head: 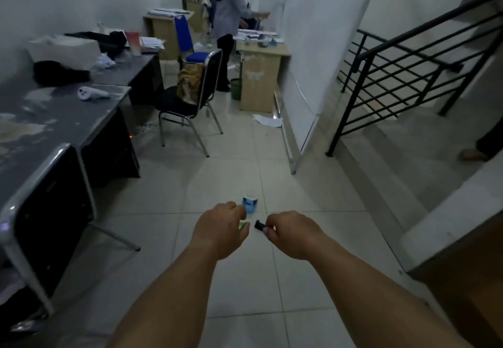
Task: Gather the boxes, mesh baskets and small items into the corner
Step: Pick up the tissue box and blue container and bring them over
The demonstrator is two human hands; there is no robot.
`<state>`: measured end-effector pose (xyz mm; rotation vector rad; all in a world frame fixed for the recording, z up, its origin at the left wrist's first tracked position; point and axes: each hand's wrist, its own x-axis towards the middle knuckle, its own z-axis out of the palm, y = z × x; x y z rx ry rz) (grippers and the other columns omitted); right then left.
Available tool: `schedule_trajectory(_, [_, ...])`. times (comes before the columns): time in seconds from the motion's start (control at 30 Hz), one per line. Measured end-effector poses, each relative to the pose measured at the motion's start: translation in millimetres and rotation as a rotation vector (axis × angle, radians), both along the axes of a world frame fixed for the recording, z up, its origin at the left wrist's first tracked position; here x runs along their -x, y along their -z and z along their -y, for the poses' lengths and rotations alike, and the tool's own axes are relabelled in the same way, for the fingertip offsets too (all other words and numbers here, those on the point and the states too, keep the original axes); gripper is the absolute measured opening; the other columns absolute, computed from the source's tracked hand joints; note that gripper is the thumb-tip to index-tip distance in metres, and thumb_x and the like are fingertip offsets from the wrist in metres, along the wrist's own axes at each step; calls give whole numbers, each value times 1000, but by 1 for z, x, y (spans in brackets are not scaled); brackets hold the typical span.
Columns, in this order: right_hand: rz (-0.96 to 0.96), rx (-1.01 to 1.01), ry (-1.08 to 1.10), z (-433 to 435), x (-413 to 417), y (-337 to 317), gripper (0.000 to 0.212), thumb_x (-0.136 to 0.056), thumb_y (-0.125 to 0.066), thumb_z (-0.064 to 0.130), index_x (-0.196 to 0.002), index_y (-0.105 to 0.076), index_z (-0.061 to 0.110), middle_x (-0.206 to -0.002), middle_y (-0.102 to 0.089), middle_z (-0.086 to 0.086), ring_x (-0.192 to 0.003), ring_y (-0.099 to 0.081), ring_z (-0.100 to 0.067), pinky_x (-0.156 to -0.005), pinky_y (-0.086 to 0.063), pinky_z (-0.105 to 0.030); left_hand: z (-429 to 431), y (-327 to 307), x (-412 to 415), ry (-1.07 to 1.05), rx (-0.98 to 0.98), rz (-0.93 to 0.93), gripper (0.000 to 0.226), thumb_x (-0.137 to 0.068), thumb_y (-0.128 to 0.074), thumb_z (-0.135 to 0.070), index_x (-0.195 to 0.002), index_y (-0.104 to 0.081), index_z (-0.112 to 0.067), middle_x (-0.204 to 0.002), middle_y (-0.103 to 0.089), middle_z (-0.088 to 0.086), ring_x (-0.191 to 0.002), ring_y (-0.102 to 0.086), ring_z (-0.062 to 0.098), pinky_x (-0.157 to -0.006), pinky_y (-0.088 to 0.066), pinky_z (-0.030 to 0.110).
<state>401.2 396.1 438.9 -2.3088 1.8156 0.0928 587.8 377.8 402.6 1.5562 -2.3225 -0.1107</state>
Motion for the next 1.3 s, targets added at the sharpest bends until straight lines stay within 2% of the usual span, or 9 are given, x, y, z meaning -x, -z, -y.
schedule_trajectory(0.2, [14,-87,49,76,36,27,35,-99,-39,44,-117,-61,24,-113,-63,-5,-98,-60,-25,-77,-48,-35,89,26,24,1,-99,87,30,-93,-49,-47,-110,-60,-25,-107,-61,-3,-95,-58,20,-77,-50,35])
schedule_trajectory(0.47, [42,-235,161,229,35,55,36,-99,-37,46,-116,-60,24,-116,-64,-7,-99,-60,-26,-80,-50,-36,250,50,23,82,-243,166,32,-94,-49,-45,-115,-60,-23,-110,-62,0,-98,-59,22,-79,-51,36])
schedule_trajectory(0.6, [113,-290,275,303,40,54,35,-100,-37,45,-118,-59,24,-114,-63,-8,-95,-59,-26,-76,-48,-33,333,50,14,96,-323,176,30,-95,-49,-44,-114,-60,-23,-112,-62,0,-99,-59,21,-80,-51,35])
schedule_trajectory(0.8, [209,-373,402,406,65,80,39,-100,-39,48,-119,-60,21,-117,-62,-9,-96,-58,-24,-78,-48,-31,447,71,32,98,-407,217,33,-96,-49,-42,-121,-57,-23,-117,-59,1,-103,-57,21,-83,-50,36])
schedule_trajectory(0.93, [254,-404,444,492,91,126,40,-100,-41,47,-120,-61,19,-118,-63,-12,-97,-57,-24,-75,-42,-28,525,107,61,109,-419,244,39,-96,-50,-40,-130,-51,-21,-127,-53,2,-112,-51,23,-85,-49,38])
schedule_trajectory(1.13, [328,-516,505,617,123,228,34,-98,-46,46,-114,-62,20,-107,-65,-8,-89,-60,-22,-76,-51,-30,642,201,98,45,-565,321,53,-96,-52,-41,-143,-39,-20,-139,-44,4,-120,-45,25,-86,-44,37])
schedule_trajectory(1.3, [316,-604,590,702,136,350,39,-96,-49,49,-126,-58,26,-121,-63,-8,-106,-58,-25,-84,-48,-30,716,317,118,106,-730,434,72,-91,-59,-45,-150,-25,-20,-151,-33,7,-128,-40,29,-96,-44,40])
